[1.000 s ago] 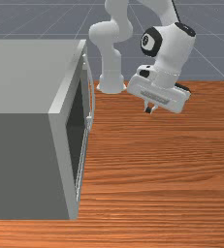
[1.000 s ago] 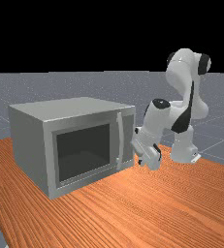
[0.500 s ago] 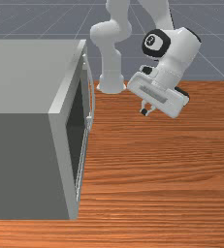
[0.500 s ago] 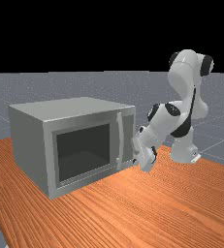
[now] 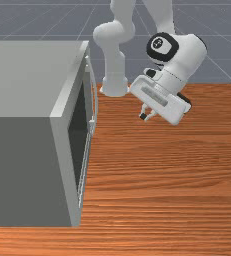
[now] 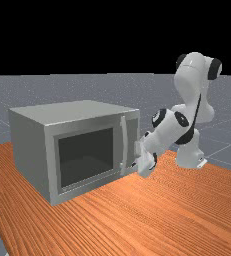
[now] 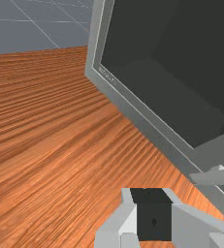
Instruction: Open the microwave
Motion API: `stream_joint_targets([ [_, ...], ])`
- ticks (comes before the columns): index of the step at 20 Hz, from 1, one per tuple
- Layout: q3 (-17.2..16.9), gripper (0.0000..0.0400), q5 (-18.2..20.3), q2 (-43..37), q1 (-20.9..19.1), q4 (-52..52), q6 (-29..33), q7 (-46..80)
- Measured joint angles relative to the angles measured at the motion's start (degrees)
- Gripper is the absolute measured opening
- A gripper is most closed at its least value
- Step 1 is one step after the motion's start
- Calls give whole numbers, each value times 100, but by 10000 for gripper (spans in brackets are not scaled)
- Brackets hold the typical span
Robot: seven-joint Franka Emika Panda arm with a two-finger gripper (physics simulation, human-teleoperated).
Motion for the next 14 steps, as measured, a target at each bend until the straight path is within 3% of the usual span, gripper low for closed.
stream_joint_targets([
  [1,-90,0,-276,-15,98,-74,116,394],
  [2,-280,0,-806,106,360,-28,-160,1198],
  [4,-398,0,-1111,175,532,5,-309,1729],
  [5,-383,0,-1074,161,526,12,-288,1641],
  [6,-528,0,-1573,228,698,-7,-410,2126],
  [14,-943,0,-2643,689,1260,139,-1248,3500],
])
